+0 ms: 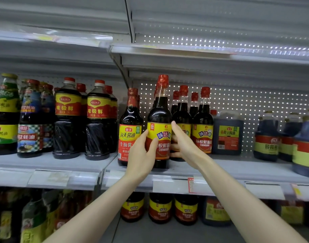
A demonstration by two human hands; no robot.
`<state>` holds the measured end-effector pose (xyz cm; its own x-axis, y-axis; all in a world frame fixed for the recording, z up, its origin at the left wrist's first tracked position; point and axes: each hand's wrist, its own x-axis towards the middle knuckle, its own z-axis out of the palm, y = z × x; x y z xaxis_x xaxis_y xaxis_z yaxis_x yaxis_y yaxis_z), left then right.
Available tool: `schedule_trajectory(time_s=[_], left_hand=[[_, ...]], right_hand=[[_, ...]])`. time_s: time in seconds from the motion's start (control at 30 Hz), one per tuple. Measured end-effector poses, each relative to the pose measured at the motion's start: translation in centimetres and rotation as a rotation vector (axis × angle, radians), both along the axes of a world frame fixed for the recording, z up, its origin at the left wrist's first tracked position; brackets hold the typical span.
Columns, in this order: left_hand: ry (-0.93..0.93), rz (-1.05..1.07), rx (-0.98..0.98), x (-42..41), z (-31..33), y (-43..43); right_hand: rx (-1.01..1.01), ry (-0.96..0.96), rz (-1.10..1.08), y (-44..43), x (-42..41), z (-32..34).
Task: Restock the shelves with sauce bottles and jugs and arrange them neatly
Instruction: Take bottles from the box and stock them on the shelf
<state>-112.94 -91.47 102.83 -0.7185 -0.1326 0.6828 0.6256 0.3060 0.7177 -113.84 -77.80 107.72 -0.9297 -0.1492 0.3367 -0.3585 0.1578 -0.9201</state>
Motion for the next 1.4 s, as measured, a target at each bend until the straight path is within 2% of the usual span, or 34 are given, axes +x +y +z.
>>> schedule_trajectory(time_s=[0.17, 0.4, 0.73, 0.93, 1.4], left_hand=[[-0.061, -0.054, 0.052, 0.5, -1.3, 0.1], [-0.084, -0.080, 0.056, 1.2, -1.3, 0.6], [-0.095, -0.116, 0.051, 1.6, -0.9, 0.0], [-0.082, -0.066, 0.009, 1.8, -1.1, 0.4], [-0.117, -0.124, 0.016, 2.1, -0.6, 0.2]], right_hand=[[-0.069, -0.005, 0.045, -0.4, 0.9, -2.8], [-0.126, 0.045, 0.046, -1.0, 1.9, -3.3], [-0.138, 0.083, 0.009, -1.2, 1.8, -3.7], [-0.143, 0.044, 0.031, -1.0, 1.6, -3.5], [-0.161, 0.038, 0.009, -0.8, 1.9, -3.5]])
